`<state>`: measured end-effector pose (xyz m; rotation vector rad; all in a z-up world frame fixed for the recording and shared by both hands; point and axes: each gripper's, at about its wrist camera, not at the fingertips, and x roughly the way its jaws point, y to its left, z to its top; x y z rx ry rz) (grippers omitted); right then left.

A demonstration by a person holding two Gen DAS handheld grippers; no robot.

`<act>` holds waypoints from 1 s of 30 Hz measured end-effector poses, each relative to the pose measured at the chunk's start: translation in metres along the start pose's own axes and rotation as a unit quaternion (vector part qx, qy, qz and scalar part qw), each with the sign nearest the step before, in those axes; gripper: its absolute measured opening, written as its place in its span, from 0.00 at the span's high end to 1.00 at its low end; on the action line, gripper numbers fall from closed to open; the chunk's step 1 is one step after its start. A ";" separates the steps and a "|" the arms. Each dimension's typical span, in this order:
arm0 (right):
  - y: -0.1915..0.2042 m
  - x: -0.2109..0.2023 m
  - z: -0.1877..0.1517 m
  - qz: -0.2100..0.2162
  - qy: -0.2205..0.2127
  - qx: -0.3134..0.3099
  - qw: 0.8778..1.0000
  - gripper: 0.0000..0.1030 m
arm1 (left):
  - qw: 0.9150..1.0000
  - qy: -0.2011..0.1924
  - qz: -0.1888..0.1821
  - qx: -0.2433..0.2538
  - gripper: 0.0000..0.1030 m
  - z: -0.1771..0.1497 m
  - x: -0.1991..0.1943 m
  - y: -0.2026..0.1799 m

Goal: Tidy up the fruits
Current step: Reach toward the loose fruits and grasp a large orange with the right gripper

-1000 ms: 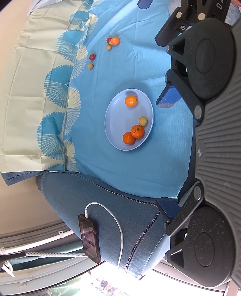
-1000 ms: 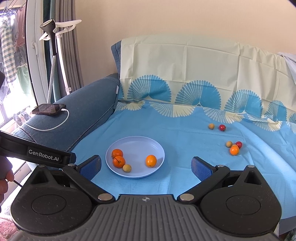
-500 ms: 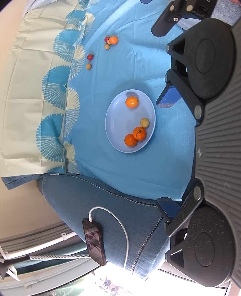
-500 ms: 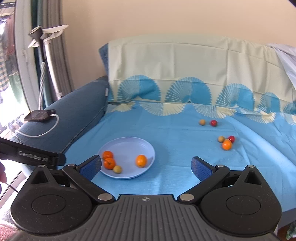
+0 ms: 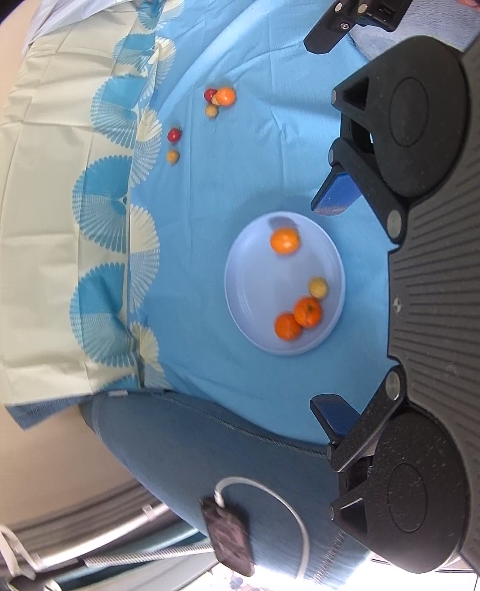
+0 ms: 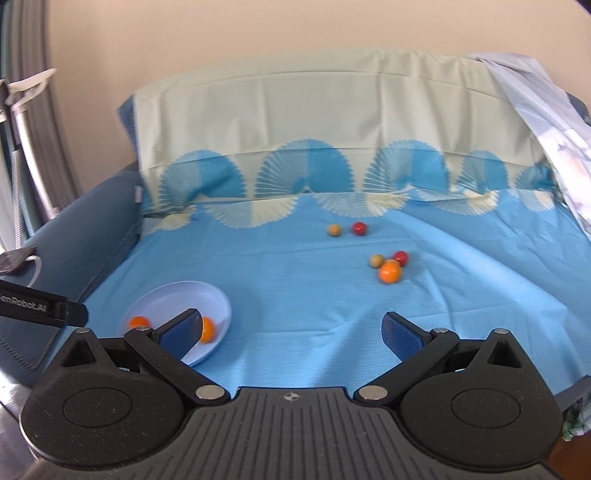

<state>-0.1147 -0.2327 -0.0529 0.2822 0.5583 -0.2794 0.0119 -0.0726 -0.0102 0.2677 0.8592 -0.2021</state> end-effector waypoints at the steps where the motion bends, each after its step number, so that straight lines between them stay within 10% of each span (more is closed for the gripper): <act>1: -0.005 0.004 0.001 -0.007 0.001 0.004 1.000 0.01 | 1.000 0.001 -0.004 0.004 0.00 0.005 0.004 -0.006; 13: -0.086 0.096 0.016 -0.108 0.006 0.050 0.993 0.01 | 0.998 0.016 -0.036 0.054 0.00 0.082 0.100 -0.101; 30: -0.146 0.320 0.013 -0.159 0.071 0.103 0.979 0.01 | 0.989 0.054 -0.078 0.117 0.00 0.214 0.344 -0.256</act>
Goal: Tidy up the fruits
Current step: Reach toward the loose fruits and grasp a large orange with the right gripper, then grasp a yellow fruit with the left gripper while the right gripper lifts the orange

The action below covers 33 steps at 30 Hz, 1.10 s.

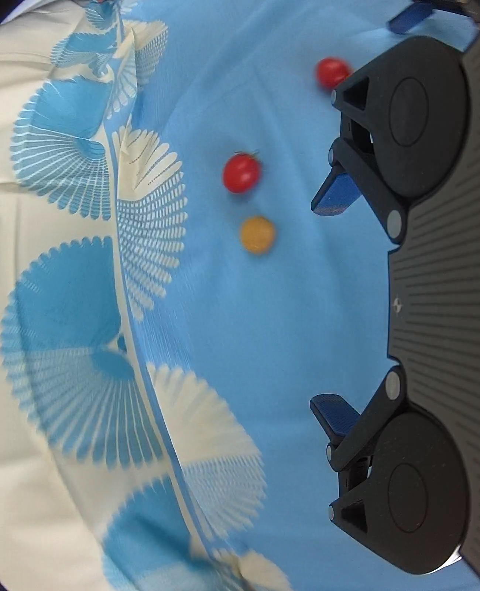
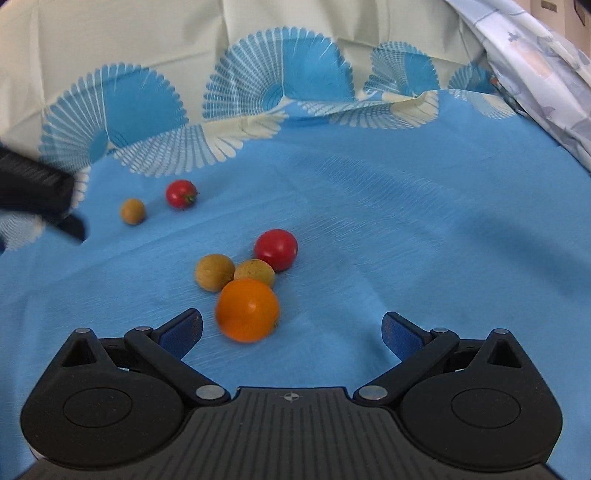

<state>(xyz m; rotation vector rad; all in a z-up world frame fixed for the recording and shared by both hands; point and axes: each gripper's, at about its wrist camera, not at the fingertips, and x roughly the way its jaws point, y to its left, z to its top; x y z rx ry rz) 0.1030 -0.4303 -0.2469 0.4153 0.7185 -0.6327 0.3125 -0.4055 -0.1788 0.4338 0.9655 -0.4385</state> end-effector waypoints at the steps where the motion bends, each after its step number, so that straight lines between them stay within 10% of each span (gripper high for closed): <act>1: 0.002 0.006 -0.002 -0.006 -0.001 -0.012 1.000 0.01 | 1.000 0.002 -0.005 0.005 0.00 0.005 0.010 -0.004; 9: 0.006 0.009 -0.007 -0.015 -0.026 -0.038 0.999 0.01 | 1.000 0.015 -0.019 0.009 0.00 0.030 0.054 -0.020; 11: 0.005 0.007 -0.007 -0.015 -0.025 -0.037 0.999 0.06 | 1.000 0.013 -0.027 -0.003 0.20 0.030 0.049 -0.017; 13: 0.006 0.001 -0.008 -0.008 -0.033 -0.036 0.999 0.31 | 0.999 0.015 -0.051 -0.007 0.70 0.028 0.042 -0.015; 15: 0.011 -0.005 -0.009 -0.002 -0.041 -0.053 0.998 0.62 | 0.999 0.014 -0.051 -0.003 0.72 0.026 0.035 -0.017; 23: -0.008 -0.012 0.000 -0.035 -0.082 -0.003 0.996 0.61 | 0.998 -0.019 -0.062 0.010 0.72 0.004 -0.022 -0.010; 33: -0.026 -0.044 -0.005 -0.058 -0.110 0.008 0.992 0.62 | 0.997 -0.038 -0.062 -0.025 0.72 -0.091 -0.183 0.031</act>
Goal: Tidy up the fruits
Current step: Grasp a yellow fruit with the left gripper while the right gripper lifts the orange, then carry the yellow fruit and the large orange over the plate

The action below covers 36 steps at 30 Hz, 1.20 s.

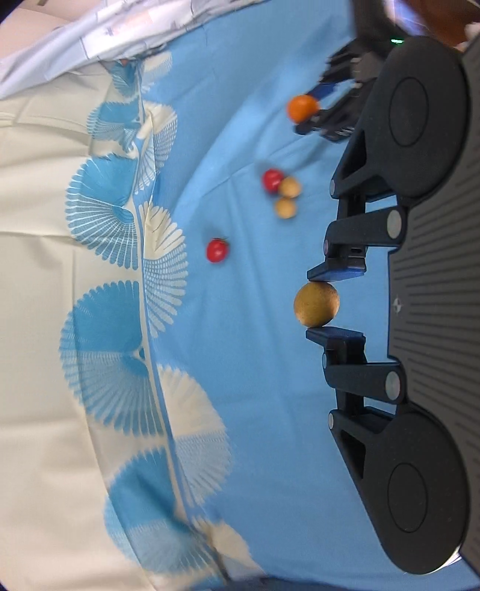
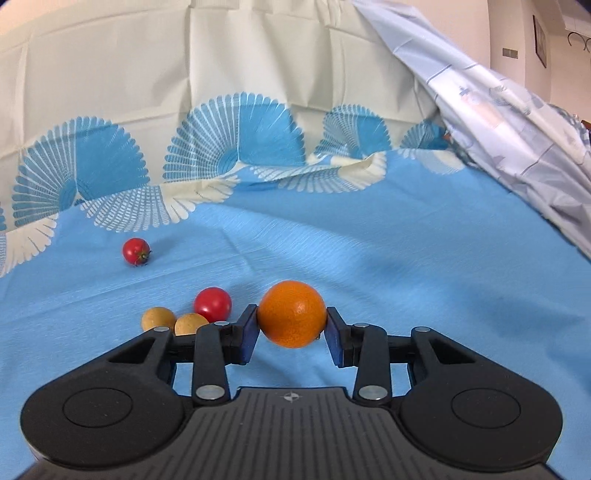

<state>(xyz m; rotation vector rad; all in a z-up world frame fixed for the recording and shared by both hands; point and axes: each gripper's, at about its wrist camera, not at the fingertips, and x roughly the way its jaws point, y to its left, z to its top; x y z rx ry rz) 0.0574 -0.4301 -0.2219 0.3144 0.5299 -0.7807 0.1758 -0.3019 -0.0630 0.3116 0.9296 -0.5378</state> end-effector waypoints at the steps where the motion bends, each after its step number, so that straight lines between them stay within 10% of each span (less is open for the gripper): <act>1: -0.004 -0.012 0.002 0.002 -0.003 0.003 1.000 0.62 | 1.000 -0.001 0.001 -0.007 0.72 -0.011 -0.018 0.005; 12: -0.022 -0.192 0.013 0.134 0.002 -0.024 0.991 0.61 | 0.998 -0.005 0.038 -0.042 0.72 -0.136 -0.169 0.060; 22: 0.023 -0.331 -0.016 0.269 0.025 -0.103 0.957 0.61 | 0.993 -0.026 0.071 -0.091 0.72 -0.228 -0.249 0.105; 36: 0.043 -0.411 -0.023 0.344 -0.012 -0.177 0.922 0.61 | 0.985 -0.054 0.075 -0.147 0.72 -0.279 -0.297 0.135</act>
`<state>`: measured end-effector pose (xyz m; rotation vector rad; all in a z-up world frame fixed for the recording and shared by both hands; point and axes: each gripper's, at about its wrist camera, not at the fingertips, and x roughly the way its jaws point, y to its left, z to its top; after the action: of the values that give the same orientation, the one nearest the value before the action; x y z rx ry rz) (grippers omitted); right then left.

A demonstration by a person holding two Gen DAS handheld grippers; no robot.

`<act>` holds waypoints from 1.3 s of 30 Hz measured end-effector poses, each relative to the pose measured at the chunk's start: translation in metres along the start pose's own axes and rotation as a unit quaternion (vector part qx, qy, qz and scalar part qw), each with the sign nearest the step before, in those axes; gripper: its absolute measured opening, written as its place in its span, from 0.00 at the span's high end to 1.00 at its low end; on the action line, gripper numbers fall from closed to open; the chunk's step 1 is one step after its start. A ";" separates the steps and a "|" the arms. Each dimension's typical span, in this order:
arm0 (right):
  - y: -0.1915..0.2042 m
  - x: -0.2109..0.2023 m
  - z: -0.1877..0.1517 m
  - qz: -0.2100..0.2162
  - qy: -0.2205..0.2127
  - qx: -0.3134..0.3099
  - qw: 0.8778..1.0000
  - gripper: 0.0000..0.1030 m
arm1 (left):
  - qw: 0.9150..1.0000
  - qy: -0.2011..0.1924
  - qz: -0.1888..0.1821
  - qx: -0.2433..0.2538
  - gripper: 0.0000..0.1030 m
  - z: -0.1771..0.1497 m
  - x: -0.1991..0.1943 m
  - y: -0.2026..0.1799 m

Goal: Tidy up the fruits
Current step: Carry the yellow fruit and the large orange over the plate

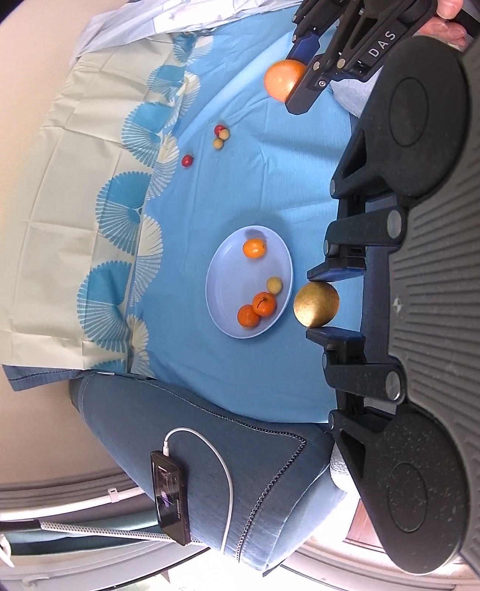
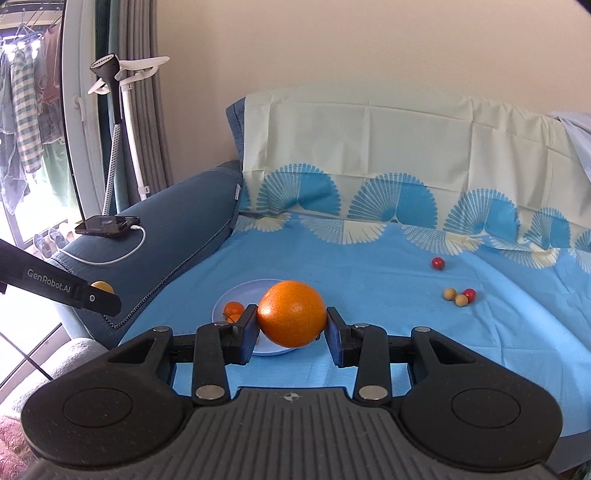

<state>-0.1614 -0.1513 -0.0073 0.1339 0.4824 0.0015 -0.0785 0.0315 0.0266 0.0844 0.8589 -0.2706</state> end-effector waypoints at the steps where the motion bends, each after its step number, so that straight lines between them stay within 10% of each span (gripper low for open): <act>1: 0.001 -0.001 0.000 0.000 0.000 -0.001 1.000 0.61 | 1.000 -0.001 -0.002 -0.002 0.72 0.000 0.000 0.001; 39: 0.010 0.028 0.000 -0.009 0.040 -0.012 0.999 0.61 | 0.999 0.003 0.015 -0.047 0.72 0.022 0.025 0.039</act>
<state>-0.1361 -0.1407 -0.0195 0.1061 0.5641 -0.0041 -0.0365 0.0598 0.0209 0.0106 0.8743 -0.2020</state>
